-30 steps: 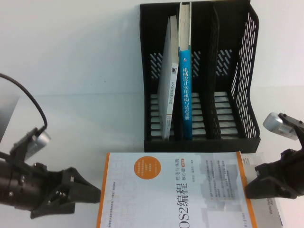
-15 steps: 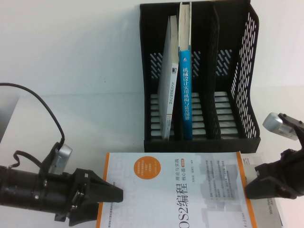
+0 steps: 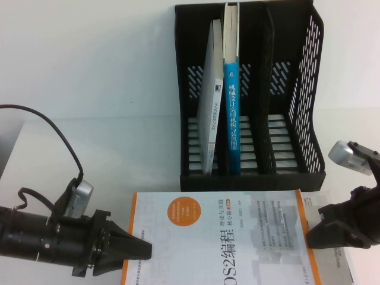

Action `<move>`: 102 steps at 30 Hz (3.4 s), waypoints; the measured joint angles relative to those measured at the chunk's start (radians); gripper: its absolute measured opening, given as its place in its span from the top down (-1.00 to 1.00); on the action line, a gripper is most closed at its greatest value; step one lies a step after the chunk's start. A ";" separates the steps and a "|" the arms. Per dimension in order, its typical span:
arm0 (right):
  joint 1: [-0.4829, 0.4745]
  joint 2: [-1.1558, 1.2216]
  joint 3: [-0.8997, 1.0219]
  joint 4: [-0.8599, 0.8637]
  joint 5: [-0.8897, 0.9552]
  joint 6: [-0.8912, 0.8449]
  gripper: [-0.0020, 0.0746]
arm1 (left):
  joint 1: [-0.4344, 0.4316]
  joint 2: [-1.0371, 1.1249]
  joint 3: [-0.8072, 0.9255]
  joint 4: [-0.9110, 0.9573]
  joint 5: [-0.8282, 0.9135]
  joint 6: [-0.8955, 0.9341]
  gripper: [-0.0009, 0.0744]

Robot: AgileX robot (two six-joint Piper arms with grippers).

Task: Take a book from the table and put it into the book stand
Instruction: Pick up the book with your left arm, then place the book on the book shelf

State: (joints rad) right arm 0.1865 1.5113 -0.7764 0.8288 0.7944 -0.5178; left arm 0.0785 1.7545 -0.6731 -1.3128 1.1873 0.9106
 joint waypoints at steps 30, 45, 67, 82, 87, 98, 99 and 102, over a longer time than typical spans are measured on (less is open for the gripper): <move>0.008 -0.577 -0.002 -0.289 0.019 0.172 0.95 | -0.004 -0.599 -0.617 0.244 0.035 -0.556 0.70; 0.008 -0.729 0.001 -0.346 0.125 0.250 0.95 | -0.512 -0.342 -1.112 0.798 -0.109 -1.022 0.70; 0.008 -0.886 0.200 -0.422 0.201 0.346 0.95 | -0.699 0.278 -1.758 1.200 -0.140 -1.432 0.70; 0.008 -0.886 0.200 -0.430 0.194 0.348 0.95 | -0.742 0.320 -1.759 1.341 -0.174 -1.478 0.70; 0.008 -0.886 0.200 -0.436 0.188 0.348 0.95 | -0.773 0.320 -1.759 1.434 -0.143 -1.520 0.70; 0.008 -0.886 0.200 -0.443 0.186 0.348 0.95 | -0.899 0.320 -1.842 1.631 -0.075 -1.630 0.70; 0.008 -0.886 0.200 -0.443 0.186 0.348 0.95 | -0.903 0.320 -1.849 1.637 -0.076 -1.649 0.70; 0.008 -0.886 0.200 -0.443 0.186 0.348 0.95 | -0.903 0.320 -1.859 1.642 -0.087 -1.688 0.70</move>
State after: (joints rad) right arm 0.1944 0.6253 -0.5762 0.3853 0.9808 -0.1698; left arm -0.8246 2.0749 -2.5318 0.3292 1.0999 -0.7770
